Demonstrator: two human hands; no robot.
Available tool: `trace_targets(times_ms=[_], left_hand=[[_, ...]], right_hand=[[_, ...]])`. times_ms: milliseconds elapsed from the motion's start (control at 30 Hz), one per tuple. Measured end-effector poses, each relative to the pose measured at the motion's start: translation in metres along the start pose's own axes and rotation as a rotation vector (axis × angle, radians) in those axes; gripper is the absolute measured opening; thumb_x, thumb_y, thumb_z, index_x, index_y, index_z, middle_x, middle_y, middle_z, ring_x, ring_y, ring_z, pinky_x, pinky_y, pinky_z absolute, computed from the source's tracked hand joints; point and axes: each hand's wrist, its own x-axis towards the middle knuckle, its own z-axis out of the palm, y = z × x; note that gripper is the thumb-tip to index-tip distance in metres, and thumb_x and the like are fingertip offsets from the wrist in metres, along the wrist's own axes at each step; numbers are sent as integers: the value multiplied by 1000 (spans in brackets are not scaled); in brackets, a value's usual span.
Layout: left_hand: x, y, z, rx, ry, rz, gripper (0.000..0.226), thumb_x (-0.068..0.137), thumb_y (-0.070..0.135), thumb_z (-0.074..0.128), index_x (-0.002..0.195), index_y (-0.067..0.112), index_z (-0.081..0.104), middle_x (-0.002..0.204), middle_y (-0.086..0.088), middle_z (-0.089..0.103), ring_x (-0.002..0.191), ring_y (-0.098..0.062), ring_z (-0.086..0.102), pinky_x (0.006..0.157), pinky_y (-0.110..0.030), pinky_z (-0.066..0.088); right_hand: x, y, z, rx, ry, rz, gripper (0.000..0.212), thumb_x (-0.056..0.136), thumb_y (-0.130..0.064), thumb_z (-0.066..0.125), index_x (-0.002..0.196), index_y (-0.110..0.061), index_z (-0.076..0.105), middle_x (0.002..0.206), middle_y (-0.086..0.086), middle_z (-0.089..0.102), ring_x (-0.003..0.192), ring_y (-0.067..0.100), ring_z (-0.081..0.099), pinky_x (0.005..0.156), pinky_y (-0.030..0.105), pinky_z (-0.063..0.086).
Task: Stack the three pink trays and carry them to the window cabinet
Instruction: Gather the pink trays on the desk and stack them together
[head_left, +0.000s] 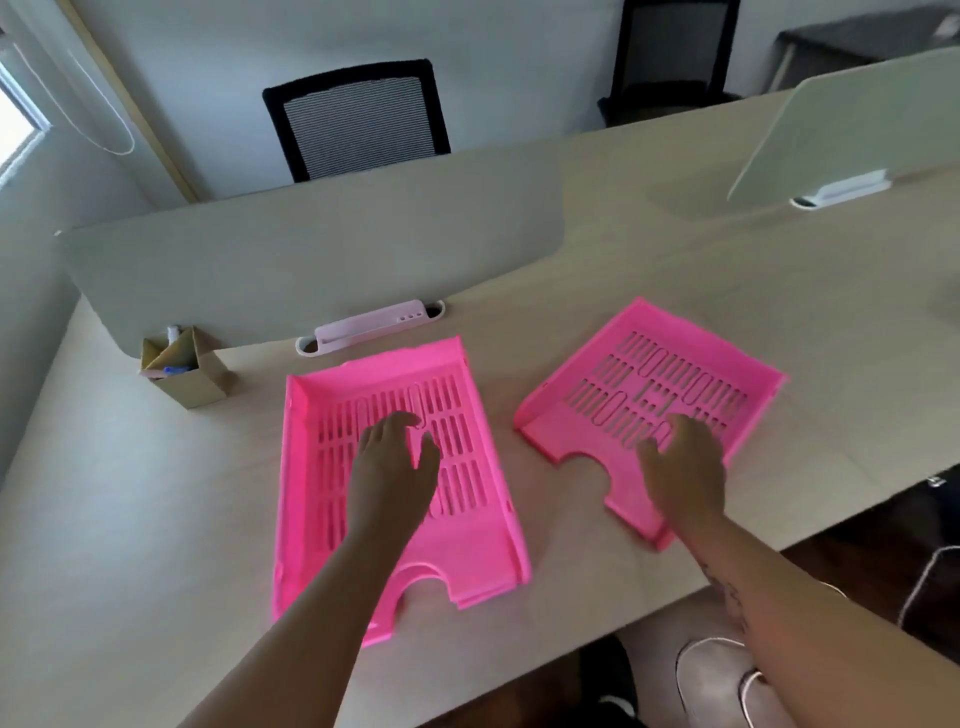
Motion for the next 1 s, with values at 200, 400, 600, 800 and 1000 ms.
trace_targets(times_ms=[200, 400, 600, 800, 1000], left_hand=[[41, 79, 96, 14, -225, 42, 34, 91, 20, 55, 123, 10, 56, 125, -9, 61, 117, -28, 55, 96, -39, 45], [69, 90, 172, 112, -456, -209, 46, 90, 13, 55, 133, -1, 46, 131, -22, 55, 124, -36, 51, 99, -39, 42], [55, 118, 202, -35, -533, -225, 19, 95, 3, 41, 98, 6, 59, 76, -1, 56, 74, -25, 64, 57, -18, 44], [76, 161, 185, -188, -438, -168, 18, 92, 7, 39, 81, 2, 52, 80, -11, 54, 75, -23, 51, 64, -27, 37], [81, 126, 91, 20, -223, -43, 19, 101, 15, 36, 96, 4, 50, 82, -10, 62, 68, -27, 62, 55, -33, 51]], right_hand=[[16, 67, -9, 217, -58, 324, 63, 84, -10, 57, 142, -3, 31, 137, 20, 40, 115, 37, 47, 89, 49, 50], [43, 105, -8, 310, -159, 400, 32, 95, -1, 41, 127, 1, 44, 73, 6, 52, 55, 18, 48, 44, 28, 37], [94, 132, -37, 306, -143, 376, 21, 97, -7, 37, 114, -1, 49, 80, 10, 55, 64, 22, 54, 55, 34, 46], [129, 103, -83, 306, -33, 279, 15, 94, -2, 36, 103, -2, 48, 77, 9, 50, 64, 25, 50, 53, 29, 37], [131, 16, -74, 346, -31, 90, 22, 93, -7, 38, 107, -1, 54, 90, 16, 56, 80, 31, 54, 67, 41, 44]])
